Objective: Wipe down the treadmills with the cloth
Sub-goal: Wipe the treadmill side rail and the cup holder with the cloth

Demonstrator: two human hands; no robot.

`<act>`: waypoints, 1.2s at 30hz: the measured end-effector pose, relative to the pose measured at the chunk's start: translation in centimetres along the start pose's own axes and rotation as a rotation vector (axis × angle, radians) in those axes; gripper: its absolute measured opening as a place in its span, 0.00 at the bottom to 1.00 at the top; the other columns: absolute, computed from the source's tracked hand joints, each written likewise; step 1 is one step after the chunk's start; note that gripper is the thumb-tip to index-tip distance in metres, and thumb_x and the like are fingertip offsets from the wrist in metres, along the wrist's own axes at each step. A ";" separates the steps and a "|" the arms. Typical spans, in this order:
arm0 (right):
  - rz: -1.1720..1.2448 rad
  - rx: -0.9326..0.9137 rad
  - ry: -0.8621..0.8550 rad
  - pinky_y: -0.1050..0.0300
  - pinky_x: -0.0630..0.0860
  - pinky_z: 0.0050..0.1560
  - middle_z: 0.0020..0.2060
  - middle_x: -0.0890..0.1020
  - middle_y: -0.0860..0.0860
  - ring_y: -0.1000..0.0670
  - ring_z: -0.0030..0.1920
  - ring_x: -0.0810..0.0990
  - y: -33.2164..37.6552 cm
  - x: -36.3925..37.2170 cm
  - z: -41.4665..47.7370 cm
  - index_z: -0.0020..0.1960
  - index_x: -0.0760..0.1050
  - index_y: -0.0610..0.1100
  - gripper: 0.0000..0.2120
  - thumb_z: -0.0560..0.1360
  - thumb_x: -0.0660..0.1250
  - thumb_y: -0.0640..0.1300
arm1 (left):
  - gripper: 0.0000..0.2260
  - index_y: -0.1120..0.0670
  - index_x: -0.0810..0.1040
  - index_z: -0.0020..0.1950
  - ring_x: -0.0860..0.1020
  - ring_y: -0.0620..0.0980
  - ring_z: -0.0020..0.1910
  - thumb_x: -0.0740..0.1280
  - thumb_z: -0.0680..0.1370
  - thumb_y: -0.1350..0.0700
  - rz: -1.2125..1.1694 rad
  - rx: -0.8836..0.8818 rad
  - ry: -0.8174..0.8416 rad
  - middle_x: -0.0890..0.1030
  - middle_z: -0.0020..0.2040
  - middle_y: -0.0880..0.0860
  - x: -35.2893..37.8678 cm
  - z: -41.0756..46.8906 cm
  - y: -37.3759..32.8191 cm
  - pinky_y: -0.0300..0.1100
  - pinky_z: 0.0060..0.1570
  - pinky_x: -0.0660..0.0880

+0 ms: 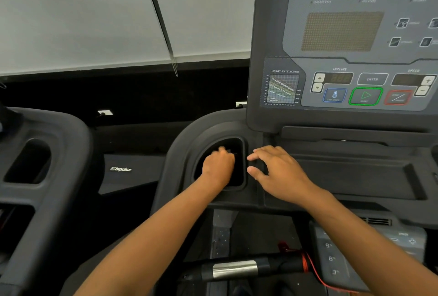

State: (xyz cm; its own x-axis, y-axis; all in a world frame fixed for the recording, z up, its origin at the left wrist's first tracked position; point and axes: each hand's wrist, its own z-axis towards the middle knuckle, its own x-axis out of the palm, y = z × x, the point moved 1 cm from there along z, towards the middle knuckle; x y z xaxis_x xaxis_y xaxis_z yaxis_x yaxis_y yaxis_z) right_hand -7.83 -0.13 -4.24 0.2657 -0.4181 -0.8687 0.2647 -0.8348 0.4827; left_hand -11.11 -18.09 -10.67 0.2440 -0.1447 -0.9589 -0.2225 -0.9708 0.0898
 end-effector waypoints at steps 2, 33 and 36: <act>-0.008 0.005 0.003 0.60 0.62 0.67 0.71 0.74 0.56 0.52 0.73 0.67 0.0 0.1 -0.3 0.70 0.75 0.54 0.18 0.81 0.64 0.56 | 0.15 0.59 0.76 0.70 0.80 0.59 0.63 0.65 0.83 0.63 0.025 -0.035 0.087 0.77 0.67 0.61 -0.1 -0.2 0.5 0.49 0.59 0.79; 0.114 0.053 -0.061 0.59 0.67 0.67 0.65 0.79 0.57 0.53 0.68 0.73 1.2 0.2 -2.1 0.66 0.78 0.54 0.15 0.80 0.68 0.55 | 0.07 0.59 0.82 0.56 0.83 0.61 0.56 0.69 0.79 0.63 -0.596 -0.278 -0.038 0.83 0.55 0.60 -1.4 -1.3 -1.9 0.51 0.51 0.80; 0.117 0.053 -0.052 0.55 0.67 0.71 0.66 0.79 0.56 0.52 0.70 0.72 0.9 -0.1 -2.8 0.66 0.78 0.54 0.15 0.80 0.67 0.55 | 0.10 0.61 0.80 0.62 0.82 0.61 0.59 0.67 0.81 0.63 -0.324 -0.203 0.094 0.82 0.59 0.60 -2.5 -2.2 -1.1 0.51 0.54 0.79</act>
State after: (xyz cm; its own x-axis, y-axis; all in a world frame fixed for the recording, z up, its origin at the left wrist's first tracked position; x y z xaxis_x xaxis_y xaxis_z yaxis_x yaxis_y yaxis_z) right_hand -5.05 0.16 -3.36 0.2435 -0.5306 -0.8119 0.1847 -0.7964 0.5759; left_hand -9.44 -17.13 -7.79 0.3584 0.1681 -0.9183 0.0694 -0.9857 -0.1533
